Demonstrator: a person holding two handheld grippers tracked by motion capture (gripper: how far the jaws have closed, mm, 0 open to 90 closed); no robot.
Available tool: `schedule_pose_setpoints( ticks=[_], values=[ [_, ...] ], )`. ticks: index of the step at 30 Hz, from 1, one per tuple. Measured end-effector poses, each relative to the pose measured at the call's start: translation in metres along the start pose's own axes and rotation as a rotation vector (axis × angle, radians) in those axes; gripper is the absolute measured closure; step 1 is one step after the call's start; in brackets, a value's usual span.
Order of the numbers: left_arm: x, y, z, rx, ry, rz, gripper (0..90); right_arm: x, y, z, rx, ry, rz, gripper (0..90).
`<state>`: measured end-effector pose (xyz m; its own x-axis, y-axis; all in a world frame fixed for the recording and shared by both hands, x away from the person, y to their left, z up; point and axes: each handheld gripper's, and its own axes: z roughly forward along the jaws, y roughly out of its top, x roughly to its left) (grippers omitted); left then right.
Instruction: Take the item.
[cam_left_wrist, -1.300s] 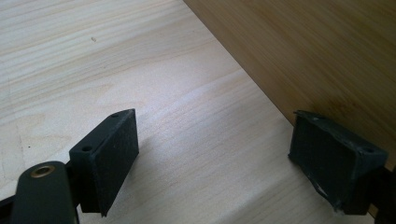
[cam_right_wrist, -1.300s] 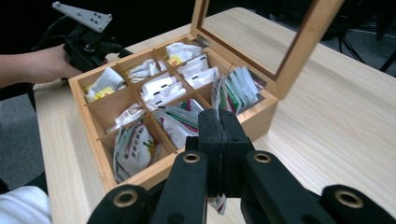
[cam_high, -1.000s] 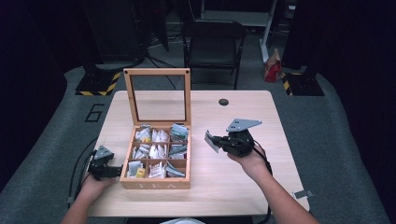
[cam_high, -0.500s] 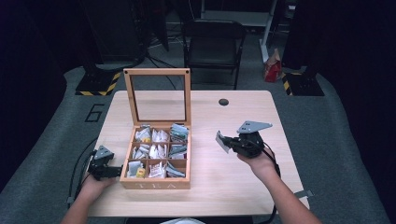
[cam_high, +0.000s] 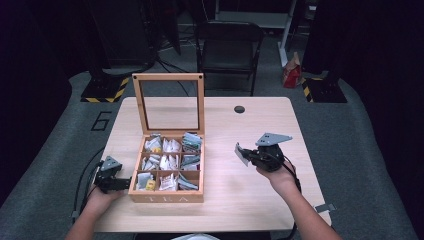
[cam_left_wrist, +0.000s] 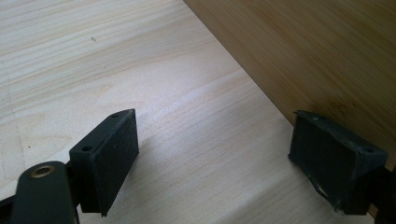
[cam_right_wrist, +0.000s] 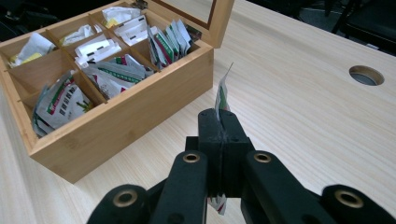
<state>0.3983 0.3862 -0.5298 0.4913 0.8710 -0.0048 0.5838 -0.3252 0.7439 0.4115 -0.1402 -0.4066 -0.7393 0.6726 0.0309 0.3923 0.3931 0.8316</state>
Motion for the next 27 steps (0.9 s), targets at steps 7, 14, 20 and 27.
schedule_pose_setpoints(
  ticks=[7, 14, 20, 27],
  values=[
    [0.000, 0.000, 0.000, 0.000, 0.000, 0.000, 15.2, -0.004, -0.008, 0.003, 0.004, -0.007, 0.013, 89.7],
    [0.000, 0.000, 0.000, 0.000, 0.000, 0.000, 15.2, -0.004, -0.016, 0.006, 0.010, -0.014, 0.024, 89.6],
    [0.000, 0.000, 0.000, 0.000, 0.000, 0.000, 15.2, -0.005, -0.022, 0.010, 0.015, -0.023, 0.032, 89.6],
    [0.000, 0.000, 0.000, 0.000, 0.000, 0.000, 15.2, -0.005, -0.030, 0.014, 0.026, -0.025, 0.038, 89.6]
  ],
)
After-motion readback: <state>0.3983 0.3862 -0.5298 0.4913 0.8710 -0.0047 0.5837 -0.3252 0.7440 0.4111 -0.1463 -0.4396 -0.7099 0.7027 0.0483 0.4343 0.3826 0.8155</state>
